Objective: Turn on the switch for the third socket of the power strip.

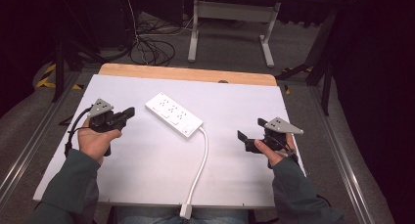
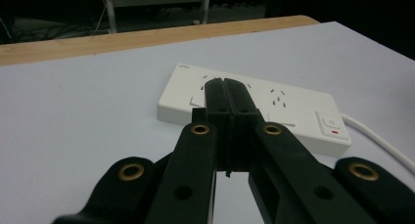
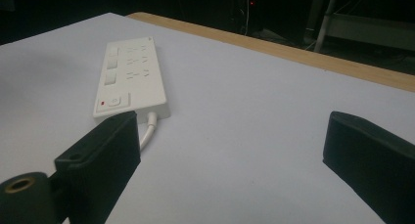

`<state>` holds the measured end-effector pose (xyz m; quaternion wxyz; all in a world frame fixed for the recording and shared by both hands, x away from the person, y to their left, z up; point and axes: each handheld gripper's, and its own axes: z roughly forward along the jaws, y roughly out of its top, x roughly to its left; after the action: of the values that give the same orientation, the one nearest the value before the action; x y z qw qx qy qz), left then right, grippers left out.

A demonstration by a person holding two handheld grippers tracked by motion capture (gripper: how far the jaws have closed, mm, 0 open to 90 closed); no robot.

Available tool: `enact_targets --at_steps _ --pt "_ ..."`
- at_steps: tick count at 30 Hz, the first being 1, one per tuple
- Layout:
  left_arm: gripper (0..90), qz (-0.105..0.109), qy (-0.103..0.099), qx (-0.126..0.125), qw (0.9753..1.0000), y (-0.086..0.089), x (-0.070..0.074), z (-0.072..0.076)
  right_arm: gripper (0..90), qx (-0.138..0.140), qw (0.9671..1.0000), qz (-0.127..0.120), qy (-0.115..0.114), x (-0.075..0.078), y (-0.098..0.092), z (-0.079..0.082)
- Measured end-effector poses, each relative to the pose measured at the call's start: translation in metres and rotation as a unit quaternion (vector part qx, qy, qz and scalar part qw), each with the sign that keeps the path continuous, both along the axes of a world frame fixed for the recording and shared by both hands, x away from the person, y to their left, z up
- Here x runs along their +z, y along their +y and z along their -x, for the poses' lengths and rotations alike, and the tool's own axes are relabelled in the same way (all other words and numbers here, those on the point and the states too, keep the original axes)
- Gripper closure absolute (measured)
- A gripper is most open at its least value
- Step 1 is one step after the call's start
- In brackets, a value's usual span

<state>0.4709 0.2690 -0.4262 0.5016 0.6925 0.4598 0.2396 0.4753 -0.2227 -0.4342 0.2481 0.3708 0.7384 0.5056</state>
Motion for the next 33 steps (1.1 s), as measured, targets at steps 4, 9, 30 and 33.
enact_targets --at_steps 4,9,30,33 --pt "90.0 0.003 -0.004 0.003 1.0 0.003 0.002 0.006 7.4 0.0 1.0 0.001 0.0 0.0 0.0 0.0" --pt "90.0 0.01 -0.011 0.013 0.9998 0.012 0.004 0.016 7.4 -0.003 1.0 0.001 0.002 0.0 0.0 0.0" --pt "90.0 0.041 -0.031 0.039 0.9979 0.034 0.009 0.045 7.4 -0.004 1.0 0.002 0.002 0.0 -0.001 0.0" --pt "90.0 0.041 -0.033 0.04 0.9978 0.034 0.009 0.045 7.5 -0.004 1.0 -0.001 0.0 0.001 -0.001 0.001"
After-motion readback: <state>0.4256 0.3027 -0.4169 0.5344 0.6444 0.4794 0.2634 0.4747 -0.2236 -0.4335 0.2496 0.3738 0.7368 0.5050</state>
